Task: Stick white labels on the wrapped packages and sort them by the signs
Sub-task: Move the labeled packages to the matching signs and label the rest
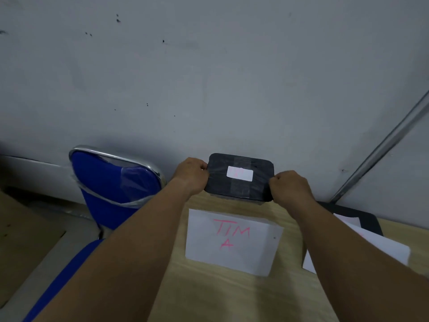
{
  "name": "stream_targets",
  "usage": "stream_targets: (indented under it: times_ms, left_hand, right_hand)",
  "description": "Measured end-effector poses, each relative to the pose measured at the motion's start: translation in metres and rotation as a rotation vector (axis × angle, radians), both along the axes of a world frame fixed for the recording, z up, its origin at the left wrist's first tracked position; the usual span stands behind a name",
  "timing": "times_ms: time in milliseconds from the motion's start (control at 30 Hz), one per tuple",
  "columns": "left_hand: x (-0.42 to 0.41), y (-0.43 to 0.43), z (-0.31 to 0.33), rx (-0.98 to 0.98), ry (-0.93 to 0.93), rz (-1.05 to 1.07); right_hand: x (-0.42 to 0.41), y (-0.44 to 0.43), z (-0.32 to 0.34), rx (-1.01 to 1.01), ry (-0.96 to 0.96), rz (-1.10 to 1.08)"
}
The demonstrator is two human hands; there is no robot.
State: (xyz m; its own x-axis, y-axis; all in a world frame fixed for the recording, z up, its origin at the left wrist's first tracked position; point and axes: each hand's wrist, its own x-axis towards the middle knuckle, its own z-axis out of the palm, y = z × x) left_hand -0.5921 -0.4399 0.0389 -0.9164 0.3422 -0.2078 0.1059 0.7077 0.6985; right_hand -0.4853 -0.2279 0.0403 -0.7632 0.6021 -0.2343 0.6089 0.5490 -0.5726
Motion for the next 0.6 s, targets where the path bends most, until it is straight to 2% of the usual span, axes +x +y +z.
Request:
stream_targets:
  times_ms: [100, 433, 600]
  left_hand:
    - [-0.013, 0.0, -0.017, -0.022, -0.047, -0.008]
    - [-0.037, 0.0, -0.065, -0.072, -0.093, -0.041]
    - [-0.04, 0.002, -0.079, -0.109, -0.104, -0.04]
  right_hand:
    - [-0.014, -0.002, -0.014, 0.006, -0.121, 0.035]
    - [-0.036, 0.002, -0.055, 0.002, -0.201, 0.004]
    - [-0.041, 0.006, -0.066, 0.094, -0.297, 0.025]
